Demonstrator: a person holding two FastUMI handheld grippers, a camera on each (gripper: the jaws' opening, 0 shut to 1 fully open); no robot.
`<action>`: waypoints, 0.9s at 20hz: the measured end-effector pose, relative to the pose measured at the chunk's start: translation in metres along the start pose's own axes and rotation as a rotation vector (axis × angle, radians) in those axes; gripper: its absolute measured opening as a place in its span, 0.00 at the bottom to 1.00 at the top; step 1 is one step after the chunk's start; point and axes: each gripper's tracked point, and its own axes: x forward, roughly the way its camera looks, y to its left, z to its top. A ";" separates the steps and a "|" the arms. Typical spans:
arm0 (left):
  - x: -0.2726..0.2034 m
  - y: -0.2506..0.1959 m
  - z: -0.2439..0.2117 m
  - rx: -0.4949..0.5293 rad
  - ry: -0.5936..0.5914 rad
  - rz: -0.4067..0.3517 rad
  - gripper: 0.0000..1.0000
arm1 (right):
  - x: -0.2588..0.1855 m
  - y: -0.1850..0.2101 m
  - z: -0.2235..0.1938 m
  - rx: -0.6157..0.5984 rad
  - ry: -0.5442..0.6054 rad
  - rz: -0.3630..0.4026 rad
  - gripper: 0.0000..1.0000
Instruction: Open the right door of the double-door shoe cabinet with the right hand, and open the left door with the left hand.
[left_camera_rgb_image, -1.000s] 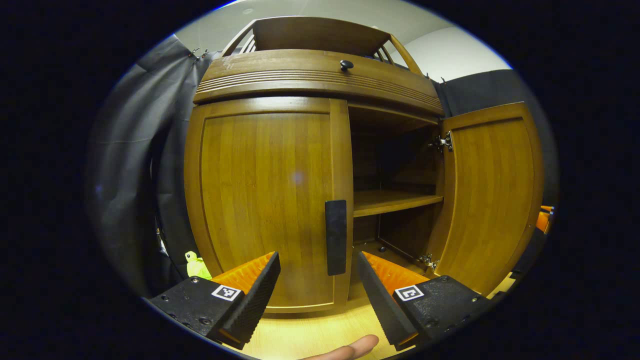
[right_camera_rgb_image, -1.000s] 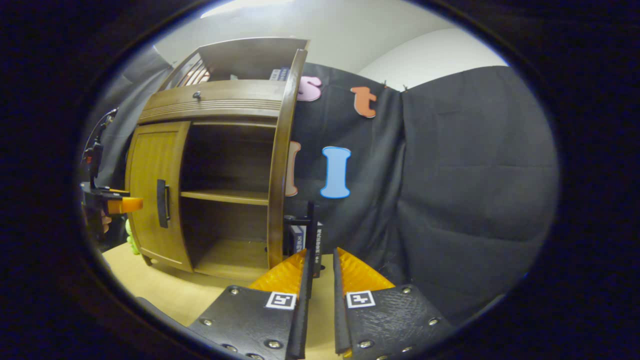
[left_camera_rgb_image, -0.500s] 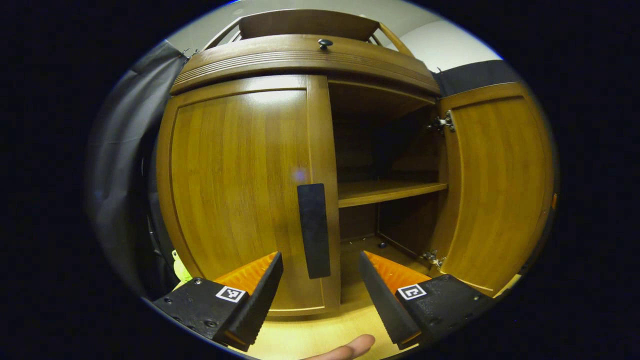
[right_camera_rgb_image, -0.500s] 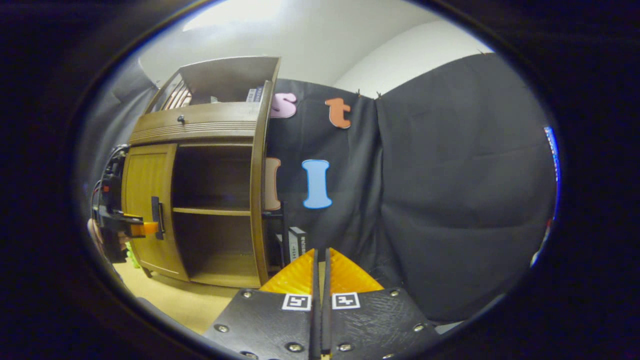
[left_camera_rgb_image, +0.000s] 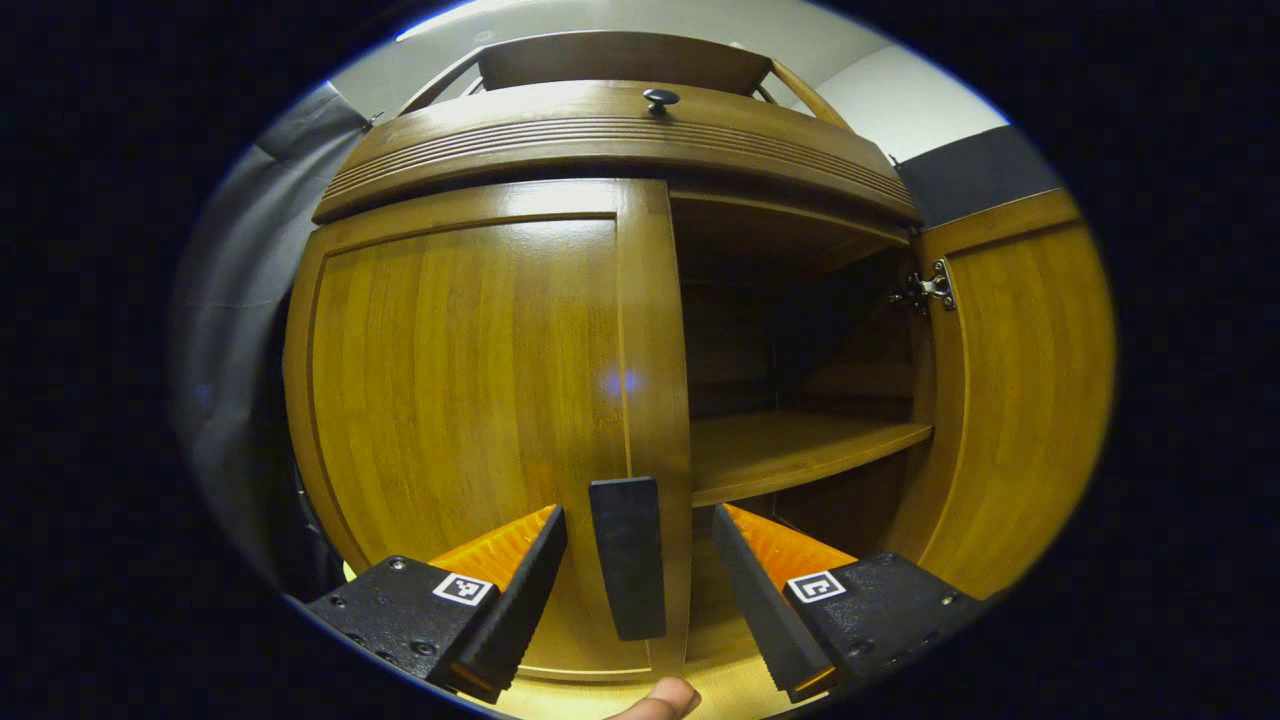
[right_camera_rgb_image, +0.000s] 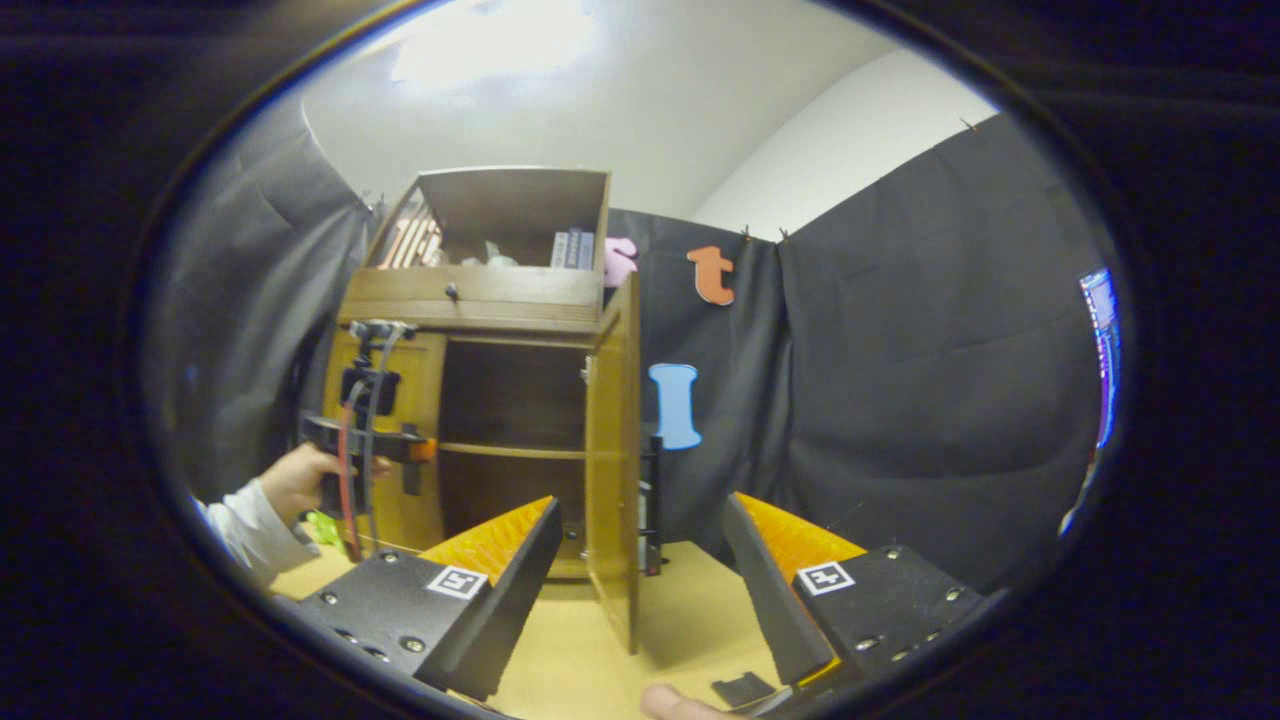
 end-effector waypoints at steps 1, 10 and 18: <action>0.001 0.000 -0.001 0.003 0.011 0.004 0.92 | -0.010 0.011 0.009 0.008 -0.013 0.017 0.97; 0.021 -0.005 -0.020 0.077 0.083 0.034 0.77 | -0.054 0.072 0.016 0.057 -0.027 0.098 0.97; 0.017 0.006 -0.021 -0.068 0.065 0.032 0.34 | -0.045 0.097 -0.027 0.186 0.069 0.114 0.99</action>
